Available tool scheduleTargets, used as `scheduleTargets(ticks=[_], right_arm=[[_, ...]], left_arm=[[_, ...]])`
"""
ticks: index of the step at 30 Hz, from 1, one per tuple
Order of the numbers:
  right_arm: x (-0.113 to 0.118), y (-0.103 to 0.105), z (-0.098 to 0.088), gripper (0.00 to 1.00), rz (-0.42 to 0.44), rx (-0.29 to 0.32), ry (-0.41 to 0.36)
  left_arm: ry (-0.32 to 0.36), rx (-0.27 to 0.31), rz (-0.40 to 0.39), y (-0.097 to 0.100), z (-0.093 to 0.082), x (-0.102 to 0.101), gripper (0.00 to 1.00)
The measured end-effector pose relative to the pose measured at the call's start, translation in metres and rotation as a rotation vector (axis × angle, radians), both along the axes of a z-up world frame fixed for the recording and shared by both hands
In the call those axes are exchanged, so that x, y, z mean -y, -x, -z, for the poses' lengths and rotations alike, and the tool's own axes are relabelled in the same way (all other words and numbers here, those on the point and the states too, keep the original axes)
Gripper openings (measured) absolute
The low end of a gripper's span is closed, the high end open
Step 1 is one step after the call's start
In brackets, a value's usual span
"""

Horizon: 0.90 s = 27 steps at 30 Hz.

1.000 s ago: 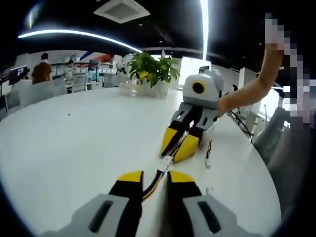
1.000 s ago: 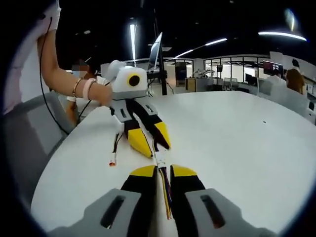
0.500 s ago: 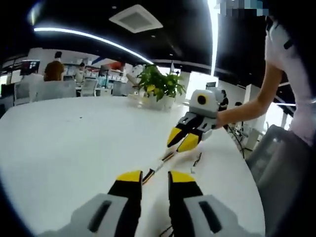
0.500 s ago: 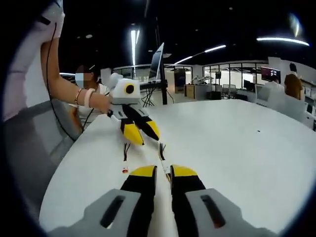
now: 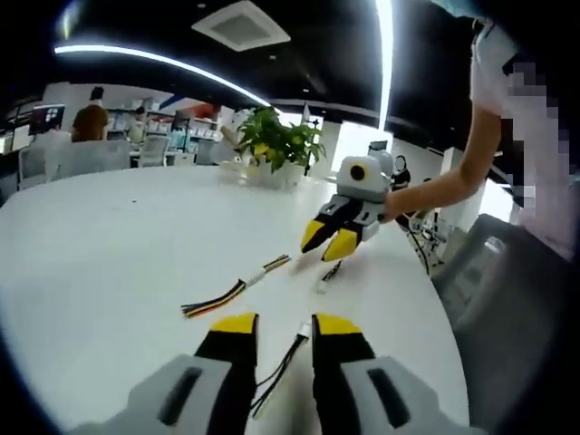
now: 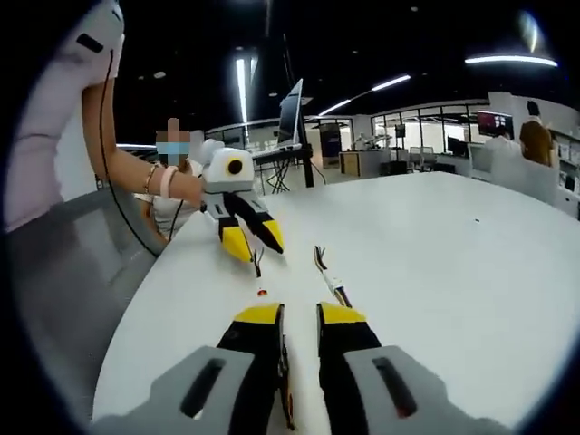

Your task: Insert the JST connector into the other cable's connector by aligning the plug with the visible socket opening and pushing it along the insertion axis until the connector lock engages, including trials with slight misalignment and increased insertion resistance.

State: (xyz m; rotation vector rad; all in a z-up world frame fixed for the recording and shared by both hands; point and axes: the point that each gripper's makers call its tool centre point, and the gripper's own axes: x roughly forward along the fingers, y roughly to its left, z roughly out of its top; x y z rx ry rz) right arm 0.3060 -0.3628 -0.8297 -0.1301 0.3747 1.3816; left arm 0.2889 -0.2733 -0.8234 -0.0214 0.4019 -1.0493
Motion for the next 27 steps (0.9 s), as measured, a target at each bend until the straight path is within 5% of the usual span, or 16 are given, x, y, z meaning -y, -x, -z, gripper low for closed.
scheduleTargets(ticks=[13, 27], right_arm=[[-0.006, 0.026, 0.012, 0.14, -0.042, -0.039, 0.005], [-0.008, 0.031, 0.015, 0.11, -0.043, -0.005, 0.035]], left_arm=[[-0.011, -0.020, 0.052, 0.014, 0.009, 0.012, 0.15], [0.008, -0.029, 0.041, 0.014, 0.015, 0.019, 0.13]])
